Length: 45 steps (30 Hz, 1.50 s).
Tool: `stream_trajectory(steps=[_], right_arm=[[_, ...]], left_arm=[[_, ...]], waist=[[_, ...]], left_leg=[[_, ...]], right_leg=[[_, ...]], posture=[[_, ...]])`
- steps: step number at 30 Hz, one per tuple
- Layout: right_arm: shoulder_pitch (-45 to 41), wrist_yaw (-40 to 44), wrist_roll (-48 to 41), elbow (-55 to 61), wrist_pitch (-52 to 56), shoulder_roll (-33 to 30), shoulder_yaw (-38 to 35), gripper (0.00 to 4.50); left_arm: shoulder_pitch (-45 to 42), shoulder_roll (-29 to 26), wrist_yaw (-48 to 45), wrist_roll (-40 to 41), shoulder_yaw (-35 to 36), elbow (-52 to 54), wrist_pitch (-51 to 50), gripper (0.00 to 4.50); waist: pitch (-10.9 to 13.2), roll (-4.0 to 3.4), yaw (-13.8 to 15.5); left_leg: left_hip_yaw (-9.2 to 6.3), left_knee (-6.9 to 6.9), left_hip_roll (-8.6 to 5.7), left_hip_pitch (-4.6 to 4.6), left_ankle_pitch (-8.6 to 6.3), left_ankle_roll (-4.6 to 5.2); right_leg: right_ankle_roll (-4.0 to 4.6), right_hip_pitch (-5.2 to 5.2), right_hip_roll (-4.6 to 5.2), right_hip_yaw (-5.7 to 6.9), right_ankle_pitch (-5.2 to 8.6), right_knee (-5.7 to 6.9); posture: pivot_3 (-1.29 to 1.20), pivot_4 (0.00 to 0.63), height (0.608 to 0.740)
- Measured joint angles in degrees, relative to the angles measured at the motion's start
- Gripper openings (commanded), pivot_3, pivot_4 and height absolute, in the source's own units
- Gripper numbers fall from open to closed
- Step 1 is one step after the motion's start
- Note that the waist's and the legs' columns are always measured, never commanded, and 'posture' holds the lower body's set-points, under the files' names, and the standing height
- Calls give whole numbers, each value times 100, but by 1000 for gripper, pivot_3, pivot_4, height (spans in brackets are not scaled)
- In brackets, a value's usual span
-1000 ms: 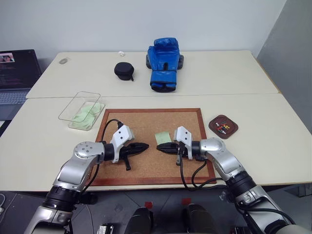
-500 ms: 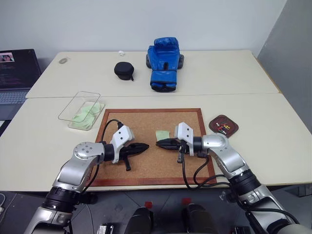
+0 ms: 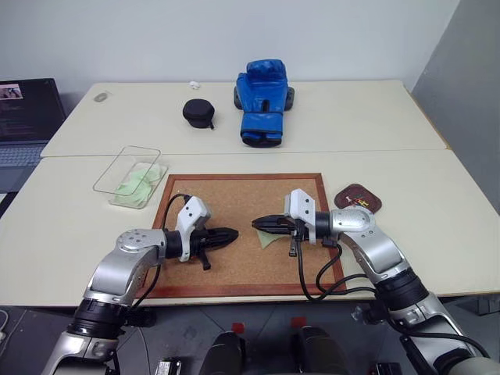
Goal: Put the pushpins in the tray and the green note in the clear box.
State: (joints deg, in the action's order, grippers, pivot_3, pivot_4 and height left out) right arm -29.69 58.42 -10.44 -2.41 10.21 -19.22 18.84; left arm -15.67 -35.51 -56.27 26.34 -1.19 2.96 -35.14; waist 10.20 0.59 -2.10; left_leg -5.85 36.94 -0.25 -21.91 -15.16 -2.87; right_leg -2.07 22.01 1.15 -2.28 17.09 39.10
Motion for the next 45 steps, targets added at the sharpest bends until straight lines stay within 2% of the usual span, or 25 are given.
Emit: stream_trajectory(steps=[4, 10, 18, 21, 27, 36, 40, 45], right_arm=[[-101, -158, -189, 7, 273, 39, -284, 0], [-278, -226, -255, 46, 413, 39, -432, 0], [-453, -276, -423, 177, 548, 47, -567, 0], [-558, -386, -577, 367, 799, 69, -702, 0], [-609, -762, -1290, 921, 1801, 266, -1032, 0], [-612, -1004, -1442, 1125, 2099, 406, -997, 0], [-612, -1053, -1453, 1125, 2103, 431, -974, 0], [-612, -1103, -1457, 1125, 2103, 431, -973, 0]], left_arm=[[-240, -8, 316, 1041, 823, 668, -1070, 1726], [-238, -120, 468, 2038, 1198, 1211, -2061, 2980], [-206, -264, 667, 2175, 1230, 1325, -2168, 4453], [-142, -218, 732, 2174, 1230, 1326, -2108, 4453], [-237, 214, 975, 2173, 1164, 1312, -1934, 4453], [-689, 616, 1197, 2208, 851, 1309, -1934, 4453], [-698, 617, 1186, 2158, 745, 1223, -1926, 3857], [-692, 615, 1165, 2120, 681, 1215, -1812, 2637]], waist=[[9, 15, 4], [12, 19, 3], [14, 19, 8], [14, 19, 15], [14, 20, 25], [14, 20, 11], [14, 20, 10], [14, 20, 14]], left_leg=[[-5, 0, 0, -7, 1, -2], [-2, 0, -3, -7, 1, -3], [1, -2, -3, -7, 1, -4], [0, -2, -2, -8, 1, -4], [-1, 0, -3, -11, 1, -4], [5, -1, -5, -11, 1, -3], [4, -1, -5, -11, 1, -3], [5, -1, -6, -11, 1, -4]], right_leg=[[1, 4, 4, 3, 0, -2], [1, 5, 5, 1, 0, -6], [1, 8, 5, -3, -1, -6], [1, 8, 11, -2, -1, -6], [2, 8, 16, -1, -1, -7], [2, 10, 12, -4, -1, -6], [2, 12, 10, -3, -1, -6], [2, 11, 10, -3, -1, -6]], posture=[[0, 150, 740], [0, 150, 740], [0, 150, 740], [0, 150, 740], [0, 150, 740], [0, 150, 740], [0, 150, 740], [0, 150, 740]])
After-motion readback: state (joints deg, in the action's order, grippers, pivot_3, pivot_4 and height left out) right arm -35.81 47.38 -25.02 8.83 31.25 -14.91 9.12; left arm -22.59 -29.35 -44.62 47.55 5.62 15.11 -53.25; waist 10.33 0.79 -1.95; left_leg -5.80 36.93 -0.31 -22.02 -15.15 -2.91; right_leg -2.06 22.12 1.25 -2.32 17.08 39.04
